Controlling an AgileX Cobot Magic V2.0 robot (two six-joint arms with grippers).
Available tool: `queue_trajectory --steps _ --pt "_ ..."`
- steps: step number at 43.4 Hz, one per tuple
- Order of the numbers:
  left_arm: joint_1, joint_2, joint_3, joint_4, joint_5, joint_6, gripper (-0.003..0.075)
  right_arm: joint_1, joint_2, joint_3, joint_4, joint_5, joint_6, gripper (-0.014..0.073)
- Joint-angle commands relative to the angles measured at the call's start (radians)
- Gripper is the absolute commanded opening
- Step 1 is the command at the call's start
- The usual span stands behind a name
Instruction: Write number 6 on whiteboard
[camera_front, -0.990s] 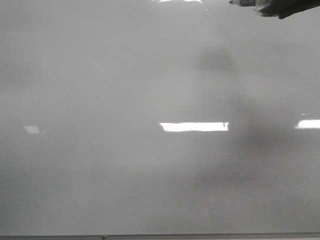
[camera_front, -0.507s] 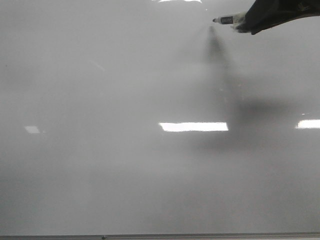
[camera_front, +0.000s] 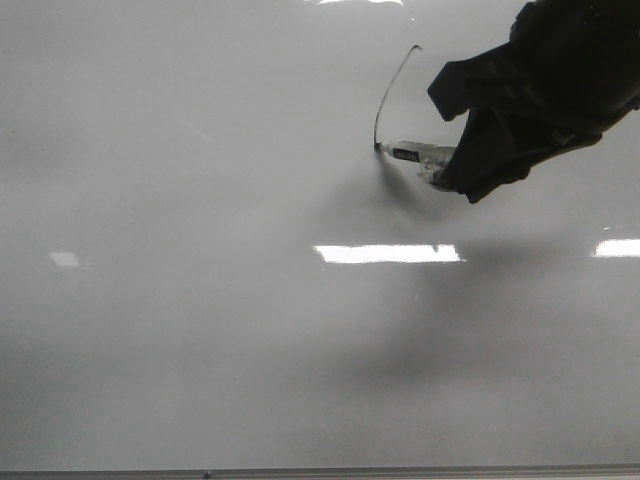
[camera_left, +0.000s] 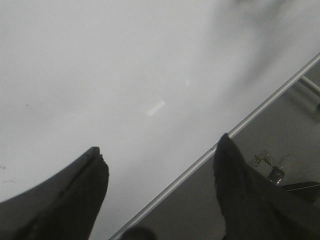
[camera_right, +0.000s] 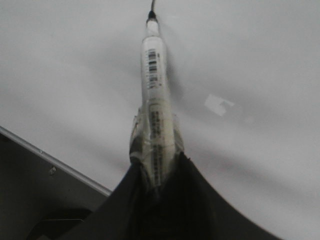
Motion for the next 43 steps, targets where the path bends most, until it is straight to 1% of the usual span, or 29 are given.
queue_trajectory --steps 1,5,10,23,27,33,35,39,43 --pt "0.002 -0.007 -0.026 -0.019 -0.066 -0.013 0.0436 -0.042 -0.04 -0.031 -0.009 -0.011 -0.01 -0.0067" --pt "0.002 -0.007 -0.026 -0.019 -0.066 -0.013 0.0436 -0.091 -0.067 -0.031 -0.009 0.003 -0.01 -0.0067" --pt "0.002 -0.007 -0.026 -0.019 -0.066 -0.013 0.0436 -0.116 -0.083 -0.035 -0.009 -0.045 -0.01 -0.0067" --pt "0.002 -0.007 -0.026 -0.019 -0.066 -0.013 0.0436 -0.035 -0.023 -0.091 -0.006 -0.059 -0.01 -0.0067" --pt "0.002 -0.007 -0.026 -0.019 -0.066 -0.013 0.0436 -0.031 -0.014 -0.092 -0.006 -0.05 -0.01 -0.0067" --pt "0.002 -0.007 -0.026 -0.017 -0.066 -0.013 0.0437 -0.023 -0.096 -0.08 -0.006 -0.006 -0.016 -0.0067" --pt "0.002 -0.007 -0.026 -0.017 -0.066 -0.013 0.0436 -0.006 -0.139 -0.073 -0.006 0.015 -0.05 -0.0067" --pt "0.002 -0.004 -0.026 -0.031 -0.079 0.002 0.0437 0.036 -0.229 -0.057 -0.006 0.113 -0.132 -0.0067" --pt "-0.001 0.007 -0.026 -0.122 -0.091 0.109 0.0437 0.088 -0.302 -0.052 -0.006 0.258 -0.238 -0.0067"
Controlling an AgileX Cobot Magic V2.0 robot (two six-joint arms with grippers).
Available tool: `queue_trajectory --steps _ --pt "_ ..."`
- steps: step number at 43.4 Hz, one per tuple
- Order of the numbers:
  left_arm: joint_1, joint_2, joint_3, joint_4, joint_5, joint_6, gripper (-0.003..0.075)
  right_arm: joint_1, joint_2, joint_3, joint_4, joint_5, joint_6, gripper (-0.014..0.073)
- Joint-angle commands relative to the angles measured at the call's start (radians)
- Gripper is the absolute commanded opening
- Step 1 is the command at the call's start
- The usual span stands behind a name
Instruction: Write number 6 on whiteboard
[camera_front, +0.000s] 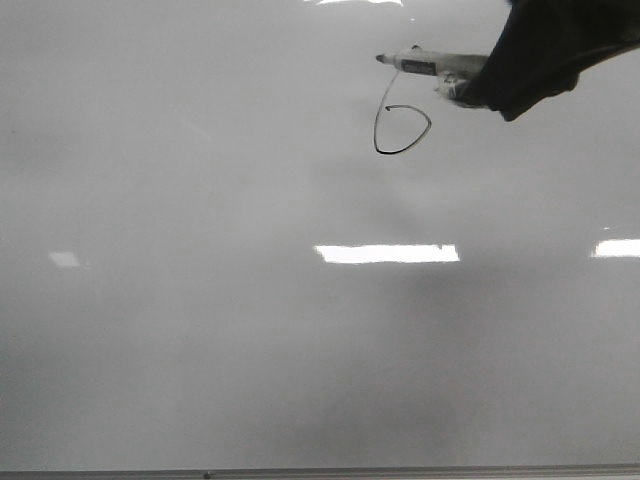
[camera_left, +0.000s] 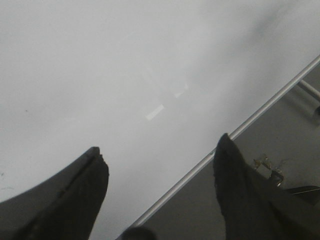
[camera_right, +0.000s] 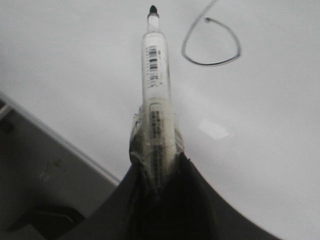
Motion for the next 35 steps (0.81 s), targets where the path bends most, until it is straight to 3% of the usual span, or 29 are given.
queue_trajectory --steps 1,7,13,21,35 --pt "-0.008 0.011 -0.026 -0.119 -0.071 0.11 0.0437 0.051 -0.083 -0.02 0.005 0.098 -0.128 -0.0067" --pt "-0.094 0.053 -0.032 -0.227 -0.071 0.293 0.0437 0.138 -0.141 -0.02 0.041 0.26 -0.29 -0.0067" --pt "-0.216 0.116 -0.067 -0.23 -0.071 0.359 0.0447 0.196 -0.154 -0.02 0.084 0.321 -0.351 -0.0067" --pt "-0.387 0.223 -0.148 -0.23 -0.069 0.409 0.0596 0.218 -0.153 -0.02 0.087 0.323 -0.363 -0.0067" --pt "-0.543 0.425 -0.207 -0.23 -0.075 0.451 0.0599 0.218 -0.153 -0.02 0.088 0.274 -0.363 -0.0067"
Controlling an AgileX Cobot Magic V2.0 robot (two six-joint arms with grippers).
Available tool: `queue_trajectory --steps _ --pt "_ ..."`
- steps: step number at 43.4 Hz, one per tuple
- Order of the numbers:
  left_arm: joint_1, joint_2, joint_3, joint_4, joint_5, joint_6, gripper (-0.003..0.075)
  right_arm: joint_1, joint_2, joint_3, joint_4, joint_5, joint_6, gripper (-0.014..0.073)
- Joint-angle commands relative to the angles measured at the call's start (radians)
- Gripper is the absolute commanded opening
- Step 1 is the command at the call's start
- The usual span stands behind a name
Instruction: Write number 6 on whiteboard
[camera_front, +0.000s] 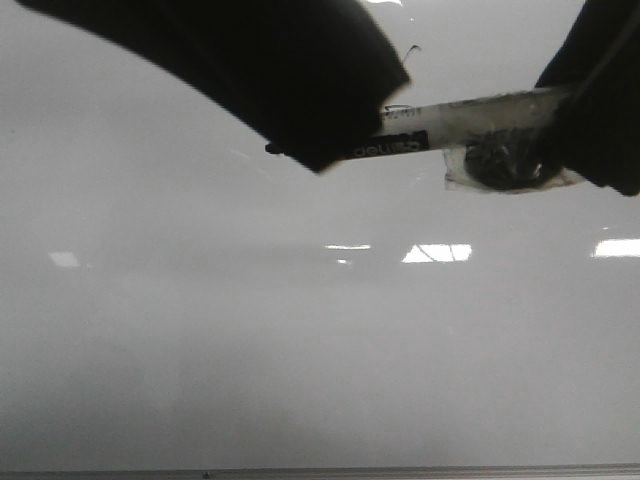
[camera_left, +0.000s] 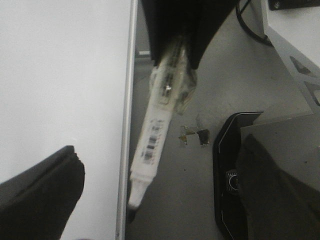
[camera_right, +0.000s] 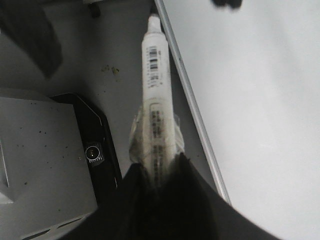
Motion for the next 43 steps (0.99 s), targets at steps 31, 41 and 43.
queue_trajectory --steps 31,41,43 --pt "-0.035 0.058 -0.038 -0.028 -0.096 0.004 0.0127 0.003 -0.019 -0.024 0.025 -0.051 -0.014 -0.0067" --pt "-0.035 0.049 -0.038 -0.026 -0.096 0.004 0.0085 0.003 -0.019 -0.024 0.025 -0.049 -0.014 -0.0065" --pt "-0.035 0.049 -0.038 -0.026 -0.098 0.004 0.0076 0.003 -0.019 -0.024 0.025 -0.049 -0.014 -0.0057"
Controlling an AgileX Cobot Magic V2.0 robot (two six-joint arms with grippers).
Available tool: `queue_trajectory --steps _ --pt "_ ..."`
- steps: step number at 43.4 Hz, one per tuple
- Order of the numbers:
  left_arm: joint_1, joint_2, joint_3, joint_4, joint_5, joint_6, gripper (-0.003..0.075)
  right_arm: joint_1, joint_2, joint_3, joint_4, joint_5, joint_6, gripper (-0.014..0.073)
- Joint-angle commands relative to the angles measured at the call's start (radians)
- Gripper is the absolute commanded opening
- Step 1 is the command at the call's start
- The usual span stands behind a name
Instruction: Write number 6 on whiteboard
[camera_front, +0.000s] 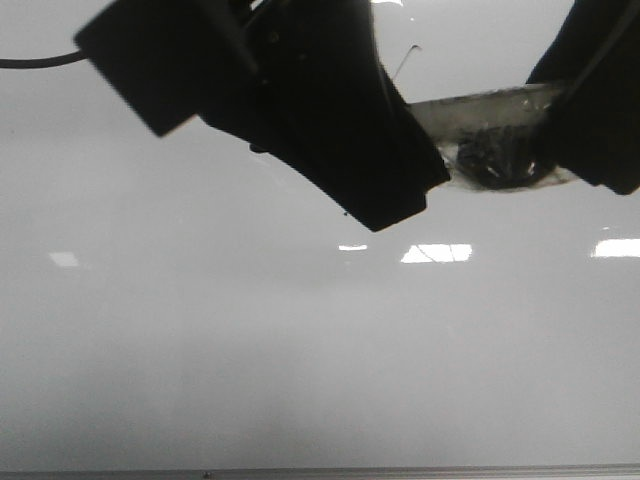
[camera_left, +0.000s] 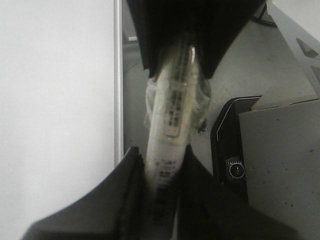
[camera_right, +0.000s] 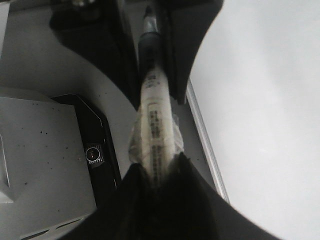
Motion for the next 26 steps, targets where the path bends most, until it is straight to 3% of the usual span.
queue_trajectory --steps 1,5,9,14,18,26 --pt "-0.007 -0.045 -0.033 -0.043 -0.048 -0.015 0.0071 -0.003 -0.017 -0.026 0.018 -0.048 0.001 -0.0039" --pt "-0.007 -0.045 -0.033 -0.041 -0.05 -0.015 0.0052 -0.003 -0.017 -0.026 0.018 -0.048 0.001 0.0106" --pt "-0.007 -0.045 -0.033 -0.031 -0.05 -0.015 0.0027 -0.003 -0.017 -0.026 0.018 -0.046 0.002 0.035" --pt "-0.007 -0.046 -0.033 0.024 -0.033 -0.03 0.0 -0.013 -0.021 -0.026 0.017 -0.035 0.008 0.0554" --pt "0.011 -0.061 -0.033 0.156 -0.004 -0.155 -0.0021 -0.057 -0.053 -0.035 -0.016 -0.008 0.065 0.0593" --pt "0.123 -0.125 -0.033 0.494 0.069 -0.564 -0.002 -0.196 -0.141 -0.041 -0.101 0.004 0.223 0.0592"
